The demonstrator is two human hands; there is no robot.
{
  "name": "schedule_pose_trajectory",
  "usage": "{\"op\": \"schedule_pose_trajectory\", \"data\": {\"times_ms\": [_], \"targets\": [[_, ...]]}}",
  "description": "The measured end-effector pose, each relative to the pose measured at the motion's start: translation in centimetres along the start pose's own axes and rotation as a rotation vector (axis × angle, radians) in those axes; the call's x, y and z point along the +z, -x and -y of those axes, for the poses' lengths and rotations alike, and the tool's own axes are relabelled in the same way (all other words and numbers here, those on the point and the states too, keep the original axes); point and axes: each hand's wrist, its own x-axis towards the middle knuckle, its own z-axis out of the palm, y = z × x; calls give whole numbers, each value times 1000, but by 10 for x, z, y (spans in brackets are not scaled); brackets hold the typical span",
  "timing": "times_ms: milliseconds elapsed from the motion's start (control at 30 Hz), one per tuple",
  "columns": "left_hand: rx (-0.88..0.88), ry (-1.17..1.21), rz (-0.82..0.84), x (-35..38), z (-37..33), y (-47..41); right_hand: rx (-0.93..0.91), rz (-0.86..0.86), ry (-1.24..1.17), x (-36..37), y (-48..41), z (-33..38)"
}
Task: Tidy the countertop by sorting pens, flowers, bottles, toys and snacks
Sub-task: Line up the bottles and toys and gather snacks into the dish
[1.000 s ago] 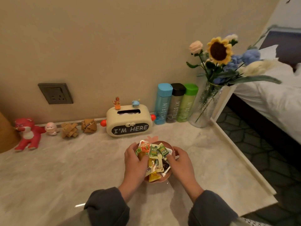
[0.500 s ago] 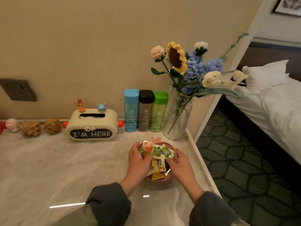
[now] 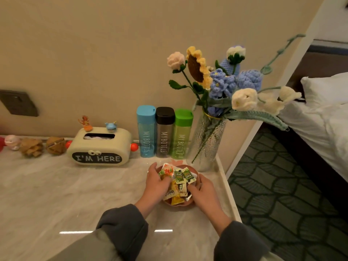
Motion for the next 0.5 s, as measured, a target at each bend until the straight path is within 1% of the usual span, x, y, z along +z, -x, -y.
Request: {"op": "schedule_pose_trajectory", "data": {"times_ms": [67, 233, 500], "targets": [[-7, 6, 11, 1, 0, -4, -7, -7, 26, 5, -7, -8], [-4, -2, 24, 3, 0, -9, -31, -29, 81, 2, -3, 4], [-17, -3, 42, 3, -1, -15, -33, -31, 78, 5, -6, 2]]}}
